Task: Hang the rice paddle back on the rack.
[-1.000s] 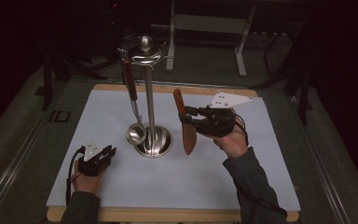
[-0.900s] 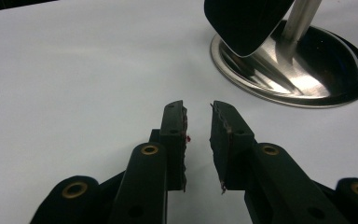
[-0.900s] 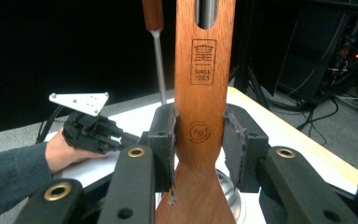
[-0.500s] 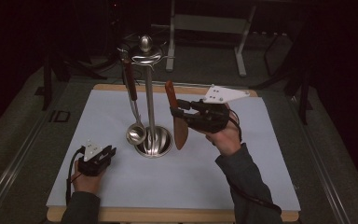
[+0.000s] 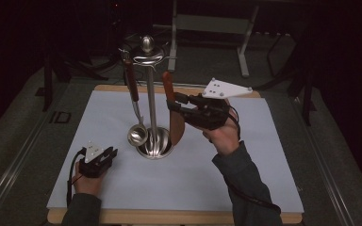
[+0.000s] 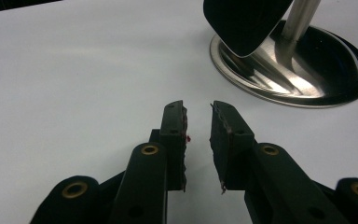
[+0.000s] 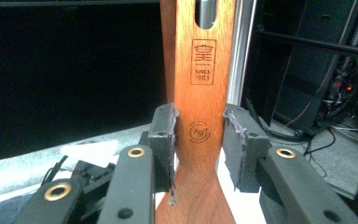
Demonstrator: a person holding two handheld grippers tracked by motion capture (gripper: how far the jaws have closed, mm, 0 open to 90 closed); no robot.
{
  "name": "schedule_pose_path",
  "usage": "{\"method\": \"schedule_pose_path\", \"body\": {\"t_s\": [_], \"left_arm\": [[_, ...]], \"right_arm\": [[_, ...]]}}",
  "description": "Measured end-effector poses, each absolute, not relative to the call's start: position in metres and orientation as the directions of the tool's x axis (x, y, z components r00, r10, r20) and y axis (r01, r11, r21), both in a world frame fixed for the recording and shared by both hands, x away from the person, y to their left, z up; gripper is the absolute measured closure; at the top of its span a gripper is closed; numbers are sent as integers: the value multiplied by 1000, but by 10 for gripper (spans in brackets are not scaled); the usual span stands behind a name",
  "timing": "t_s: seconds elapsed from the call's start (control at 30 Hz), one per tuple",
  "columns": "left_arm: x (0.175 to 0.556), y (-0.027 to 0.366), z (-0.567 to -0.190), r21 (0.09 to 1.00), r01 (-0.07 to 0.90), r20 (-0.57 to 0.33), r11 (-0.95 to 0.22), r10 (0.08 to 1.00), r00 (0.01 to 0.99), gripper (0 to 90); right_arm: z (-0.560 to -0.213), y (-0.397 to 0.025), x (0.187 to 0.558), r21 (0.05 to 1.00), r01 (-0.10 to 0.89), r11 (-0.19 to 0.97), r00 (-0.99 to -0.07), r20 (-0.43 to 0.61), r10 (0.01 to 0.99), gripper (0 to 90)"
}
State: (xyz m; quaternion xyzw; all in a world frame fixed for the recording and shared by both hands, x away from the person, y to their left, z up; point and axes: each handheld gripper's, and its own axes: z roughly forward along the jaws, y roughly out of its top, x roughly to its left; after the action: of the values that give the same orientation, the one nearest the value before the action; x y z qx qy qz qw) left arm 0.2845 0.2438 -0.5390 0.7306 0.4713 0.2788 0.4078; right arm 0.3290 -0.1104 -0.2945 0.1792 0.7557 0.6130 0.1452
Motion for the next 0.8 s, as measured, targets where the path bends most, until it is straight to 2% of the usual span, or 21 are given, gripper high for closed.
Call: {"method": "schedule_pose_path", "body": {"t_s": [0.8], "left_arm": [[284, 244, -539, 859, 461, 22, -222, 916, 401, 752]], "right_arm": [[-275, -93, 322, 986, 62, 156, -877, -21, 480, 662]]}}
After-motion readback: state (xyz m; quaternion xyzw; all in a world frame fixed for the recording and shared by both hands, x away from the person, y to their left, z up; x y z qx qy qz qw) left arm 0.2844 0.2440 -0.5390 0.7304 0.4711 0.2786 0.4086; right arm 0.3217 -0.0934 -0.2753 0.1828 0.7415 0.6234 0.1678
